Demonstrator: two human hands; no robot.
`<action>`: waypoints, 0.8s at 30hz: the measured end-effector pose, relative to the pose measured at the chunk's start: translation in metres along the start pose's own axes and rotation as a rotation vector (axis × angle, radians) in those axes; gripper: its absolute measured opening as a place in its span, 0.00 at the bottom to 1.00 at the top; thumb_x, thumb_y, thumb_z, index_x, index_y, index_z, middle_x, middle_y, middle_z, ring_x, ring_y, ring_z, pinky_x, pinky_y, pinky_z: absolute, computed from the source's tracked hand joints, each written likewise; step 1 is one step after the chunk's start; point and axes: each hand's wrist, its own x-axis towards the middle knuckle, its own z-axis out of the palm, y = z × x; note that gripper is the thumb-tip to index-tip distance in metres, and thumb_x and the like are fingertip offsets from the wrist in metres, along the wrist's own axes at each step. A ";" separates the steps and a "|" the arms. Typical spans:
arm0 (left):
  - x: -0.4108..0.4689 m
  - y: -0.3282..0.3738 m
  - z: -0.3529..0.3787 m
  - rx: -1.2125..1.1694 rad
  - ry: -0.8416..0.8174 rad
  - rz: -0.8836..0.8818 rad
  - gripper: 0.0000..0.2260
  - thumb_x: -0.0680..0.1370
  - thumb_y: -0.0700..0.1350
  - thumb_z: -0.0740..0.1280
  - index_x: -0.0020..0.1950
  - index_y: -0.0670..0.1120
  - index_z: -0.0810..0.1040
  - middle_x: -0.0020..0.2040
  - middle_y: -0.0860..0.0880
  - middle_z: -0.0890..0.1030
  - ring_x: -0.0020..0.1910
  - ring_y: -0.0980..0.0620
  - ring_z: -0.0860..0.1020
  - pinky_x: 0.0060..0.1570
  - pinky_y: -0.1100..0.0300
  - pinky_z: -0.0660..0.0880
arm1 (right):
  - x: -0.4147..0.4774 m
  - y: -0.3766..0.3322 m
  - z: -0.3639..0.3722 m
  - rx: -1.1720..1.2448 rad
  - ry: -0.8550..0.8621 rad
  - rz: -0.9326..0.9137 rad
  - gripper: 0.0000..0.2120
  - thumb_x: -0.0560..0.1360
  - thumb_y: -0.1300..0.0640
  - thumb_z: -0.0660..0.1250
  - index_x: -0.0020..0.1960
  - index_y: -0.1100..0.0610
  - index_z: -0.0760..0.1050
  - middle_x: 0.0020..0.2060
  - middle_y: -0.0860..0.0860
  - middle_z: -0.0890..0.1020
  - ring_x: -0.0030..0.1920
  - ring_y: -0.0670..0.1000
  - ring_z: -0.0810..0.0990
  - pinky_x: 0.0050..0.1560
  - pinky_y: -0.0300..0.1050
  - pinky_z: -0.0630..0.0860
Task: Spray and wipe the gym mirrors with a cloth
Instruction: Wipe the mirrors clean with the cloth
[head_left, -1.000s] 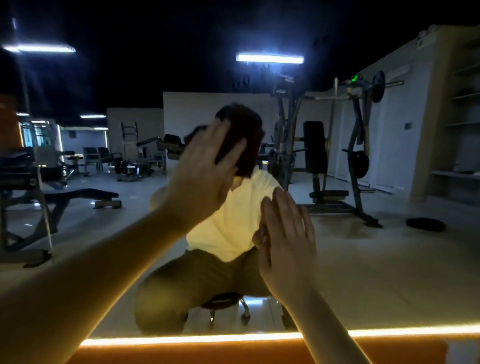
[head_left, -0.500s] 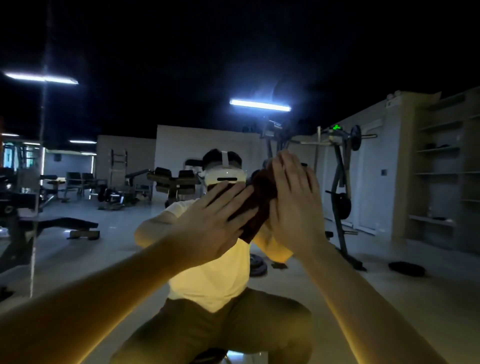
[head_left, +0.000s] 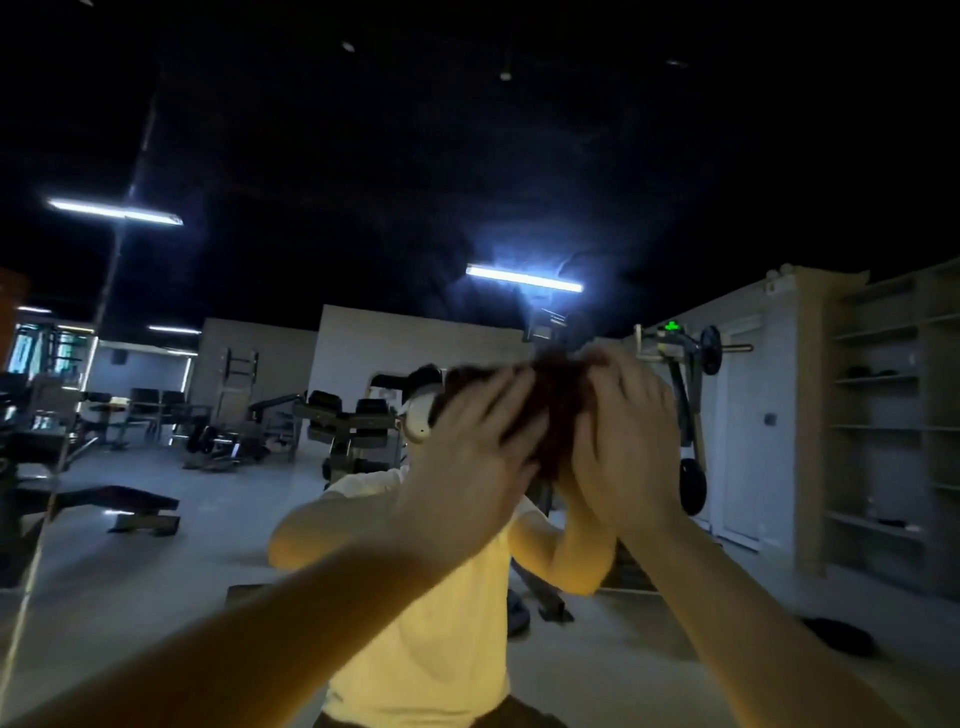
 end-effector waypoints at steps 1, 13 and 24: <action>-0.012 -0.003 -0.001 0.023 -0.046 0.094 0.22 0.76 0.49 0.76 0.69 0.49 0.81 0.75 0.41 0.75 0.76 0.41 0.69 0.76 0.43 0.64 | 0.010 0.003 -0.003 0.002 0.004 0.023 0.17 0.81 0.57 0.59 0.68 0.58 0.75 0.71 0.56 0.74 0.73 0.58 0.71 0.75 0.59 0.65; 0.143 -0.075 -0.032 0.190 0.218 -0.265 0.16 0.81 0.47 0.67 0.68 0.44 0.82 0.73 0.38 0.76 0.73 0.38 0.72 0.73 0.44 0.67 | 0.054 0.038 0.020 -0.249 -0.043 -0.060 0.28 0.86 0.48 0.43 0.84 0.57 0.52 0.83 0.55 0.54 0.84 0.54 0.48 0.81 0.63 0.51; 0.086 -0.072 -0.018 0.301 -0.054 0.342 0.18 0.81 0.53 0.67 0.70 0.51 0.80 0.74 0.42 0.75 0.74 0.41 0.73 0.76 0.42 0.66 | 0.029 0.045 0.016 -0.263 -0.056 -0.067 0.28 0.87 0.47 0.43 0.84 0.57 0.52 0.84 0.54 0.51 0.84 0.52 0.45 0.81 0.63 0.52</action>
